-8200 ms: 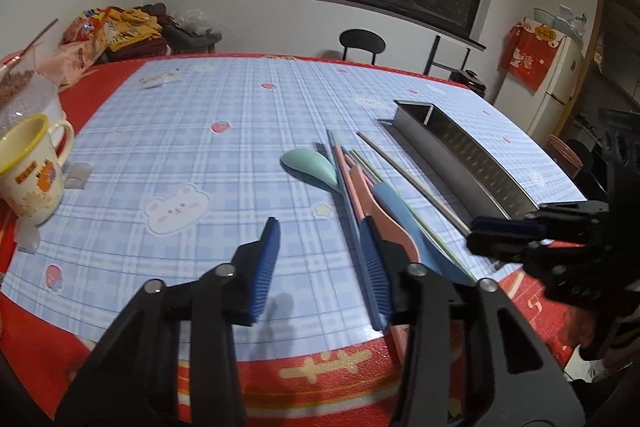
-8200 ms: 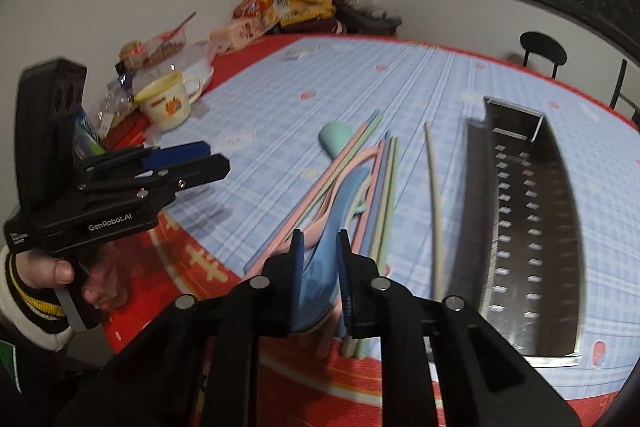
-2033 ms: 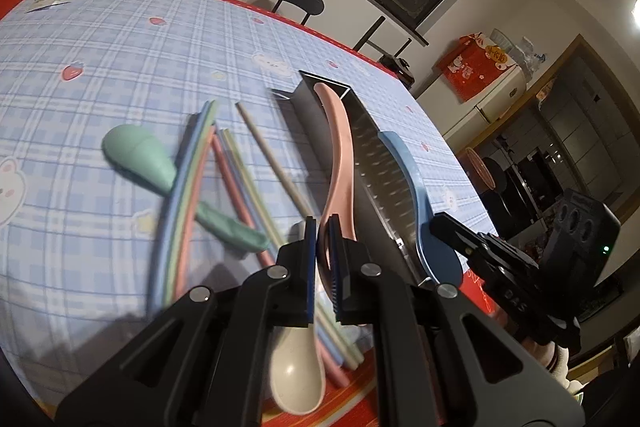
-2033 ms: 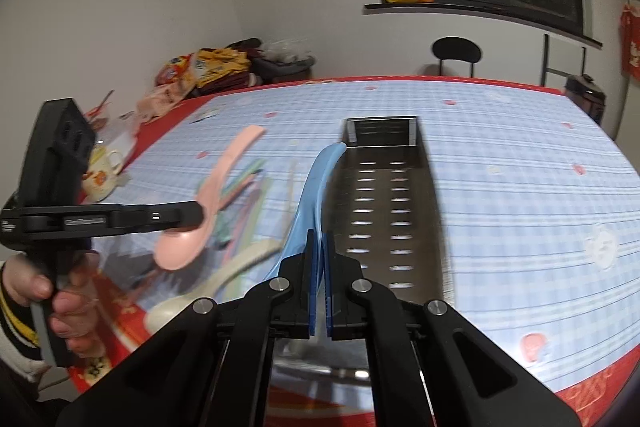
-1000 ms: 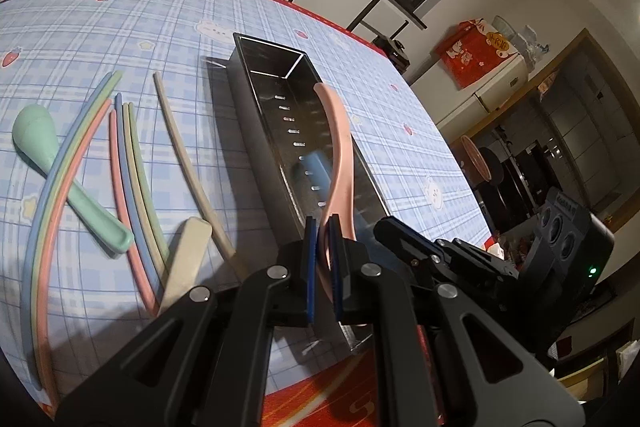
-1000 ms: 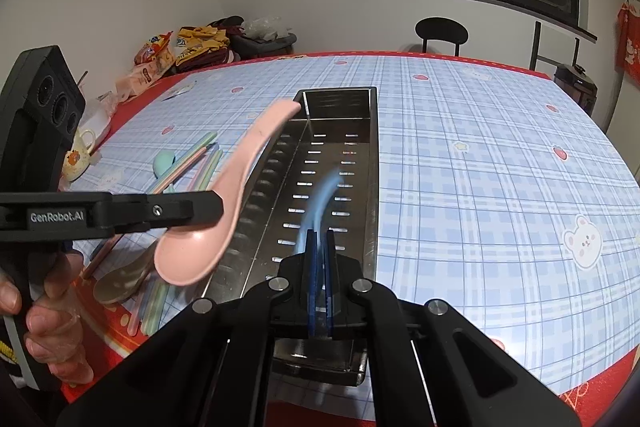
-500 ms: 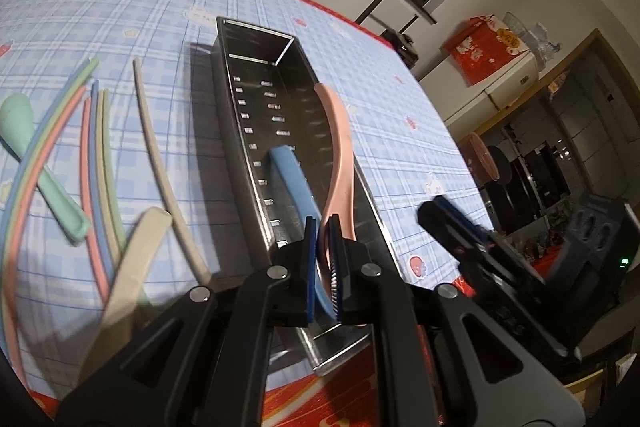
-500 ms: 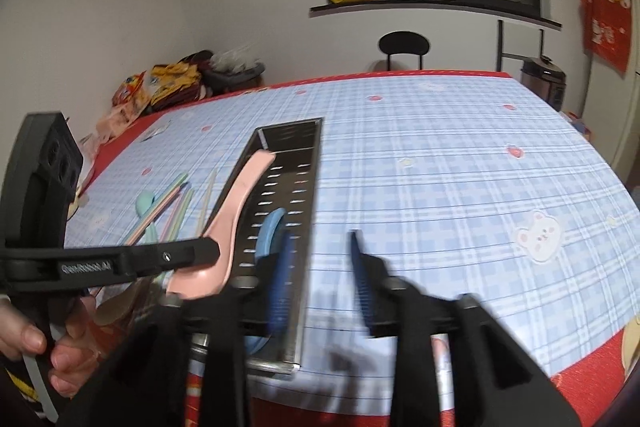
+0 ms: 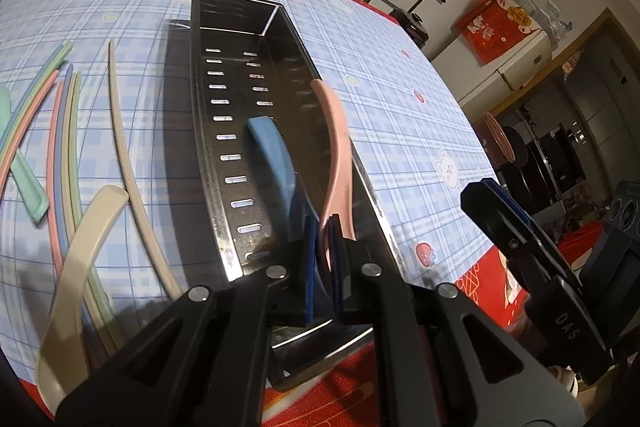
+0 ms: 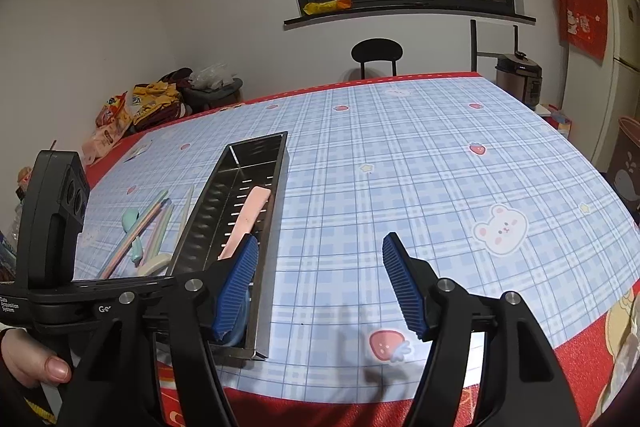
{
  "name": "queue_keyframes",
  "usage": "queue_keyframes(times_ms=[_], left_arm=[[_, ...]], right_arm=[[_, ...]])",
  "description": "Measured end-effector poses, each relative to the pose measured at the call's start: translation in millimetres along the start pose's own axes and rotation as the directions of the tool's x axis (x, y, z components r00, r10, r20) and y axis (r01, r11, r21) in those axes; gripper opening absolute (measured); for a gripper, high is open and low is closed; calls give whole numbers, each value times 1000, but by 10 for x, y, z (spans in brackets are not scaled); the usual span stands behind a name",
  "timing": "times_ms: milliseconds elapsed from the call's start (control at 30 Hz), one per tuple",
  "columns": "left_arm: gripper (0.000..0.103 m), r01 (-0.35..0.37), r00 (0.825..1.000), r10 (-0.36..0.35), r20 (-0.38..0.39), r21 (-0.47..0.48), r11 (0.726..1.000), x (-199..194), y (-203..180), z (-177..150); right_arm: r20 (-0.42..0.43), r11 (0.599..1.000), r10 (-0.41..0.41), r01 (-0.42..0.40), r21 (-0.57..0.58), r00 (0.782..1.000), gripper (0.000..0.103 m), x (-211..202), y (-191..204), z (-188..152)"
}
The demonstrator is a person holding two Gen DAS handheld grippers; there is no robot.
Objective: Organize utensils
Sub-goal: 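Withdraw both tools from the basket back toward the loose utensils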
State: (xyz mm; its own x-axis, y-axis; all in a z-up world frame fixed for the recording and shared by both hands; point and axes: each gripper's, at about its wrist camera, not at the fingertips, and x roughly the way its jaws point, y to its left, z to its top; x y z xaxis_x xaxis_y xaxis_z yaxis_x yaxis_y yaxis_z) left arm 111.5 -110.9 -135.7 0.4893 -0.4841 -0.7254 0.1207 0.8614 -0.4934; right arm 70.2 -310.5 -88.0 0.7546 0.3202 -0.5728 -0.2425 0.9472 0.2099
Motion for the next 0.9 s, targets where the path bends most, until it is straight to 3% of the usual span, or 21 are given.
queue_keyframes(times_ms=[233, 333, 433, 500, 633, 900], left_arm=[[29, -16, 997, 12, 77, 52, 999, -309, 17, 21], [45, -47, 989, 34, 147, 83, 995, -569, 103, 58], [66, -87, 975, 61, 214, 114, 990, -873, 226, 79], [94, -122, 964, 87, 253, 123, 985, -1066, 321, 81], [97, -225, 933, 176, 314, 130, 966, -1406, 553, 75], [97, -395, 874, 323, 362, 144, 907, -1743, 1059, -2]], right_arm=[[5, 1000, -2, 2, 11, 1000, 68, -60, 31, -14], [10, 999, 35, -35, 13, 999, 70, -95, 62, -11], [5, 993, 114, -114, 33, 994, 80, -105, 121, -2], [4, 989, 140, -140, 47, 990, 86, -98, 155, 1], [-12, 984, 156, -154, 84, 988, 97, -55, 271, 2], [-63, 991, 118, -114, 64, 991, 97, 113, 562, -9]])
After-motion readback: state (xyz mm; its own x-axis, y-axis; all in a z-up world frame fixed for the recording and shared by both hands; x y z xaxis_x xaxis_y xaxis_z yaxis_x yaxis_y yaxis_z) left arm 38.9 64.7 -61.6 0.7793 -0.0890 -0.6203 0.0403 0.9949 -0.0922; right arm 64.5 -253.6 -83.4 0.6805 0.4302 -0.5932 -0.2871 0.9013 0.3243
